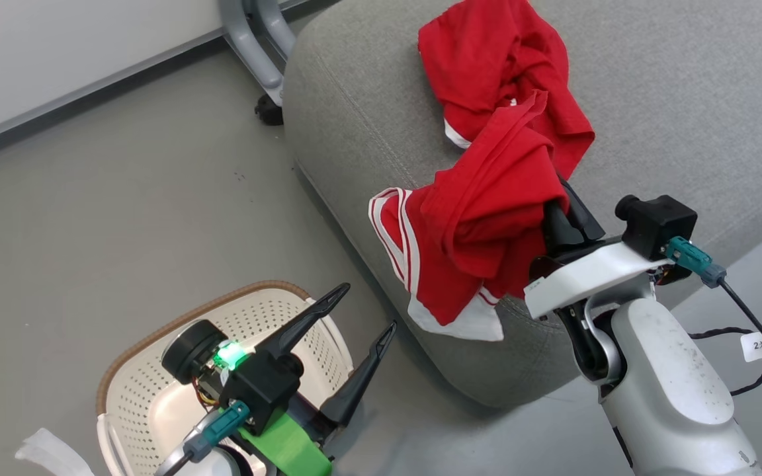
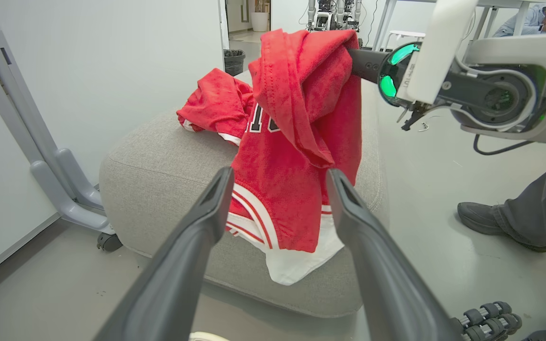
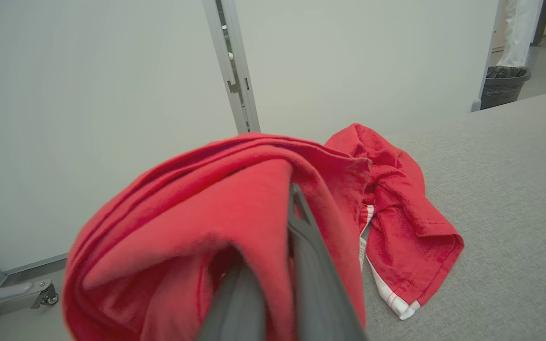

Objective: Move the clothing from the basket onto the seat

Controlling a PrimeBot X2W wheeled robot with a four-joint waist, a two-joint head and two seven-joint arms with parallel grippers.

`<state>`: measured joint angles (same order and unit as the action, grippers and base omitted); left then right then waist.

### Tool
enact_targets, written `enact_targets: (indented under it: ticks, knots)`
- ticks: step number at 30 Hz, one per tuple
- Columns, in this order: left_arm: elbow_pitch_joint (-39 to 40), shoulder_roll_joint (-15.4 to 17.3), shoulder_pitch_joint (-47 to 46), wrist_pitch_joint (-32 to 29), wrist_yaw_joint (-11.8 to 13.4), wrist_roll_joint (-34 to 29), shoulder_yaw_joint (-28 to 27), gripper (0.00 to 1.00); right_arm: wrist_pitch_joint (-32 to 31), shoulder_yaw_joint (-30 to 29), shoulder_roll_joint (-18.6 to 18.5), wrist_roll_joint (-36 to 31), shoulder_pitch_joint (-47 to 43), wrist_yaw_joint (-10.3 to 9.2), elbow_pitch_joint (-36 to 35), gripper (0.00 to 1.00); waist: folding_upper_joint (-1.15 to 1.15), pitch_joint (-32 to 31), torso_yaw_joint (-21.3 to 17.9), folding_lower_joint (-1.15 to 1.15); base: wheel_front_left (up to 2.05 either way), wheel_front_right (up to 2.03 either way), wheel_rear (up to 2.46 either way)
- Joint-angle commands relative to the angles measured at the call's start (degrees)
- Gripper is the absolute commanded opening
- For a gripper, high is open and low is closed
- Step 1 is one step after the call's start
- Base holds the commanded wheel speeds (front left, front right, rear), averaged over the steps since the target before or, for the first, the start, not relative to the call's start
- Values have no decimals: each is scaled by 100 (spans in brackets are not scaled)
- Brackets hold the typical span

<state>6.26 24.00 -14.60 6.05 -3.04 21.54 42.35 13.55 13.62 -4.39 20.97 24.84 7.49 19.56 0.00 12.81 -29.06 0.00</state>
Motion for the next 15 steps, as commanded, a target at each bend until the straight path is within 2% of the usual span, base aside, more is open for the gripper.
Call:
enact_targets:
  ticks: [1, 8, 15]
  knots:
    - [33, 64, -96, -22, 36, -30, -47, 100, 54, -43, 24, -36, -56, 0, -41, 0, 0, 317, -319, 0, 0, 0, 0]
    - [189, 157, -264, -95, 82, -83, -103, 100, 83, -466, -36, -189, 220, 0, -175, 0, 0, 633, -272, 0, 0, 0, 0]
    - [383, 192, -634, -199, -34, -245, -64, 100, 105, -1338, -397, -192, 1106, -2, -57, 0, 0, 1134, 89, 0, 0, 0, 0]
